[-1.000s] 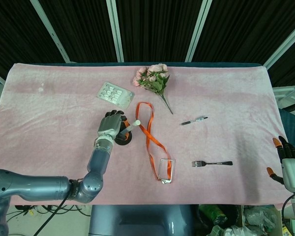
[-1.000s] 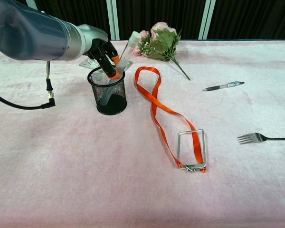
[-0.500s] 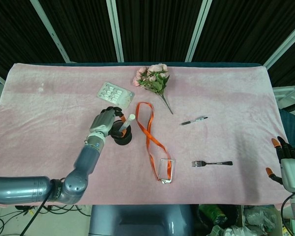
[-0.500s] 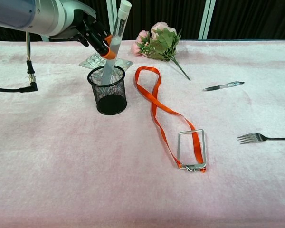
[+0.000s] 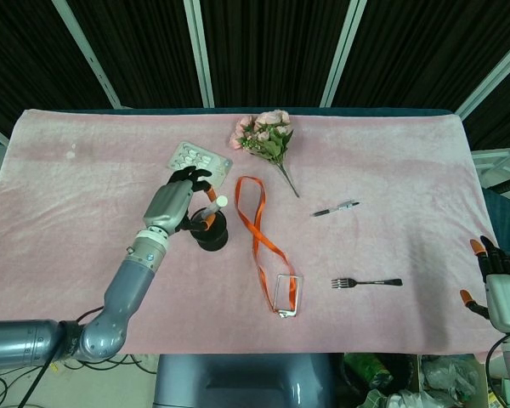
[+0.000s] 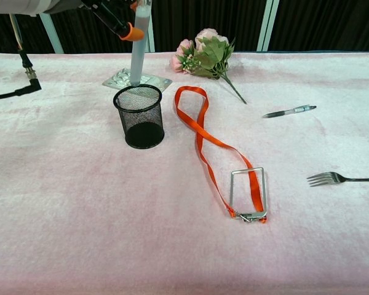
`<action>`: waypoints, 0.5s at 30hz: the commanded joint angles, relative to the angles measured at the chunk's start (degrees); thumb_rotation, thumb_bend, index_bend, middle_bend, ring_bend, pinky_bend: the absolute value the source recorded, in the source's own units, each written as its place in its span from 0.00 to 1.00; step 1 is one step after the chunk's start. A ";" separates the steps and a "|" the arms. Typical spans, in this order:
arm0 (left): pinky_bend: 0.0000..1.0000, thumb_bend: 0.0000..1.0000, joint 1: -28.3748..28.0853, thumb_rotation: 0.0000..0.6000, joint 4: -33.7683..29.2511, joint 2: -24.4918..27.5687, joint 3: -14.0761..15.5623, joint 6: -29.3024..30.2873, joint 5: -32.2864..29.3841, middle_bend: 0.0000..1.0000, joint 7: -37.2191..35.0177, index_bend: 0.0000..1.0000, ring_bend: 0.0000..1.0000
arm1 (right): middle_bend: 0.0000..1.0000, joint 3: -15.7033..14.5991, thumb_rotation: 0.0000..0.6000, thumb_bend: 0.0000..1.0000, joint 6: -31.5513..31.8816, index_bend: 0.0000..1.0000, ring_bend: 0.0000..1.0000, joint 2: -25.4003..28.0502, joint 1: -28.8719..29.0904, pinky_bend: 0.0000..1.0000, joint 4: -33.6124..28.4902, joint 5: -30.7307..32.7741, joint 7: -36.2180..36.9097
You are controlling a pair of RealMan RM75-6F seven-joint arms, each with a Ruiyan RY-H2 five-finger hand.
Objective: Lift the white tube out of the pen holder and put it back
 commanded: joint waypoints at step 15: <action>0.00 0.43 7.60 1.00 11.40 -1.29 11.33 11.95 31.65 0.16 2.49 0.57 0.00 | 0.04 0.00 1.00 0.16 -0.59 0.00 0.13 -0.30 0.12 0.18 0.06 0.37 -0.58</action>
